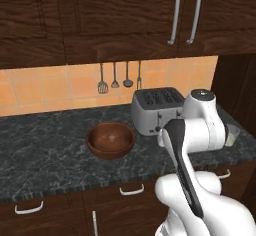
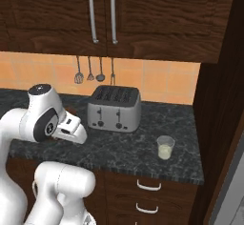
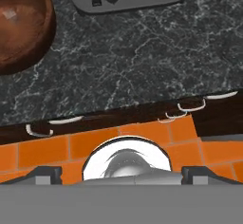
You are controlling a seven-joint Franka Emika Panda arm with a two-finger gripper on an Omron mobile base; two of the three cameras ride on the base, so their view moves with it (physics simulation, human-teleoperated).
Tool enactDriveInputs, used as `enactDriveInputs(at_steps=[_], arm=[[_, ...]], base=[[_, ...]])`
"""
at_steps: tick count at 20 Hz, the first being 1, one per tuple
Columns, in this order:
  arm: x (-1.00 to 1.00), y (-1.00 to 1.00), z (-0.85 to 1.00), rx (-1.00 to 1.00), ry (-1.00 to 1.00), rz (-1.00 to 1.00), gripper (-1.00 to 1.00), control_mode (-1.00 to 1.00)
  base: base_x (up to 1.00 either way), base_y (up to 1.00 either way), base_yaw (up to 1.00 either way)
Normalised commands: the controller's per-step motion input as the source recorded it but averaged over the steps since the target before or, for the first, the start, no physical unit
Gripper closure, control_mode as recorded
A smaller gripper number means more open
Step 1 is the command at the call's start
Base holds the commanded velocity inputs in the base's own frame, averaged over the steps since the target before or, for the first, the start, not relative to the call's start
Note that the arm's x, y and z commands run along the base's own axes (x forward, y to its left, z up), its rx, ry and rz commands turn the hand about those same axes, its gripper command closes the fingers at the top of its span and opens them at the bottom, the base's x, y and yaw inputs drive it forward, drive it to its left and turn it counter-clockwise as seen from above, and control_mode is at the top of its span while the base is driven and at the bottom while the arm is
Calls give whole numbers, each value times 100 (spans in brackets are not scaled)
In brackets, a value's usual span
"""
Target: Grab a lemon wedge from the fridge and one ice cube from the ice bowl, and put them in the glass of lemonade.
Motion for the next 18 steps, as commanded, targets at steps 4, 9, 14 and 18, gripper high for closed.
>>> enactDriveInputs(at_steps=[4,9,14,18], arm=[[0,0,0,0,0,0,-100,100],[0,0,0,0,0,0,-100,100],[0,0,0,0,0,0,-100,100],[0,0,0,0,0,0,-100,100]], base=[[-100,-36,-25],[-58,-76,-49],[0,-100,-32],[5,-100,13]])
